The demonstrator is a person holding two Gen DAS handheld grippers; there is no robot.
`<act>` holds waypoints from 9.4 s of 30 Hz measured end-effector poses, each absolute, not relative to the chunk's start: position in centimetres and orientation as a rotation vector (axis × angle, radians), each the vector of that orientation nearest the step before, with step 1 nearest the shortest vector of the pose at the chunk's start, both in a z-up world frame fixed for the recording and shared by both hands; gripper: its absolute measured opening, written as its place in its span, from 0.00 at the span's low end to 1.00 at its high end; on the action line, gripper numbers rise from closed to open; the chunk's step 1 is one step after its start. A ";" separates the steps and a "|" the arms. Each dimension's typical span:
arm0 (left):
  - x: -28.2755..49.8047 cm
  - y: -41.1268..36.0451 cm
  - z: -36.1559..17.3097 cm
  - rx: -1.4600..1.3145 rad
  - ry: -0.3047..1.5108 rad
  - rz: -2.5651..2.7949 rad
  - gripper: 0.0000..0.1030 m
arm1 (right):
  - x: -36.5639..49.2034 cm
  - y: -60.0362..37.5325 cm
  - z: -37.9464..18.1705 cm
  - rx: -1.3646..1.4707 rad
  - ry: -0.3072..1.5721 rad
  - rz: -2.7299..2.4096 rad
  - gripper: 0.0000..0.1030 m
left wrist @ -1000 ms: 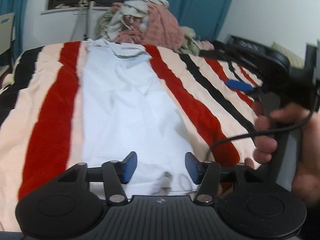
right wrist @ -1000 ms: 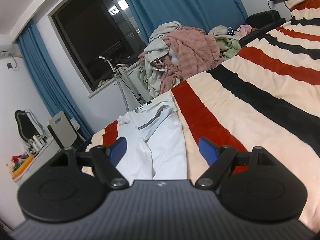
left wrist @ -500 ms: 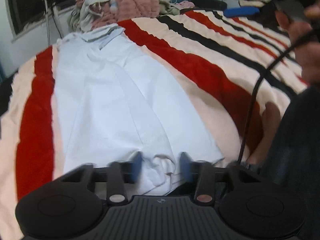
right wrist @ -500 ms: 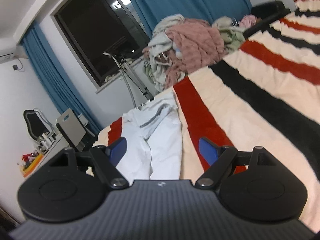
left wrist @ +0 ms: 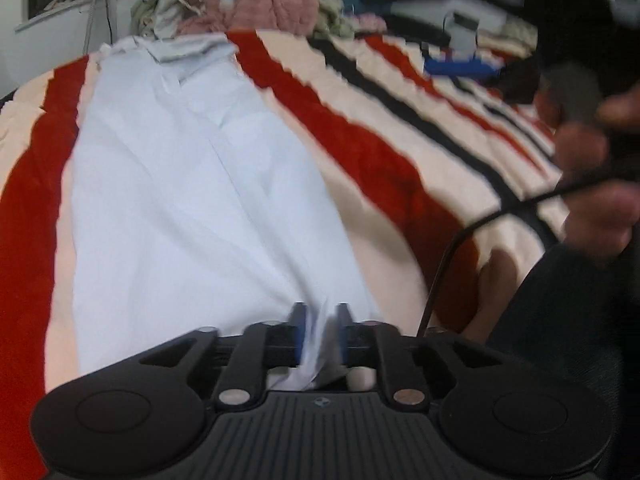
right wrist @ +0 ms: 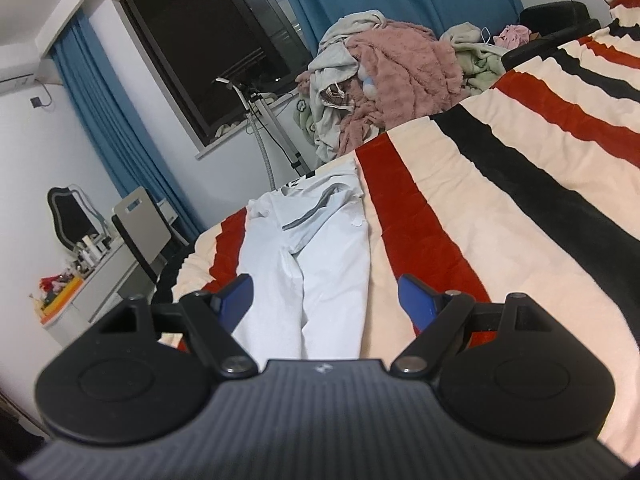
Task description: Fold clothes
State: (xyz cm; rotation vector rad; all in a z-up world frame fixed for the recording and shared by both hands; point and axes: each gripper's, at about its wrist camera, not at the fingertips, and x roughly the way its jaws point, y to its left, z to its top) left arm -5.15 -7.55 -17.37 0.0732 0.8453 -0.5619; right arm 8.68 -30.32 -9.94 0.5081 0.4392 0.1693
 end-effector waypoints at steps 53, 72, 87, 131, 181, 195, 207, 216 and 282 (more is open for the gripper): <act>3.3 5.2 -13.8 -0.223 0.570 -0.076 0.94 | 33.8 -20.3 -16.4 0.287 0.431 0.242 0.41; 7.8 6.7 -16.8 -0.256 0.607 -0.063 0.94 | 51.5 -16.7 -17.0 0.026 0.502 0.028 0.21; 9.7 7.9 -17.0 -0.296 0.622 -0.073 0.94 | 47.6 -21.1 -10.8 0.204 0.444 0.057 0.58; -0.1 8.4 -19.0 -0.536 1.075 -0.225 0.90 | 8.5 -28.7 -20.8 0.944 0.989 0.109 0.62; -1.8 8.9 -19.8 -0.672 1.118 -0.304 0.29 | 8.1 -26.0 -21.3 0.808 1.141 0.142 0.29; -0.6 11.7 -14.2 -0.938 0.857 -0.451 0.07 | 7.1 -28.5 -15.2 0.944 0.942 0.262 0.07; -5.0 10.0 -4.2 -0.947 0.662 -0.548 0.06 | 3.4 -32.0 -4.1 0.941 0.577 0.424 0.06; -11.1 11.0 -10.2 -0.960 0.811 -0.525 0.06 | -4.2 -32.3 -11.3 1.094 0.622 0.354 0.06; 13.1 3.0 -10.9 -0.204 0.580 -0.271 0.79 | 18.9 -26.8 -12.2 0.494 0.468 0.110 0.74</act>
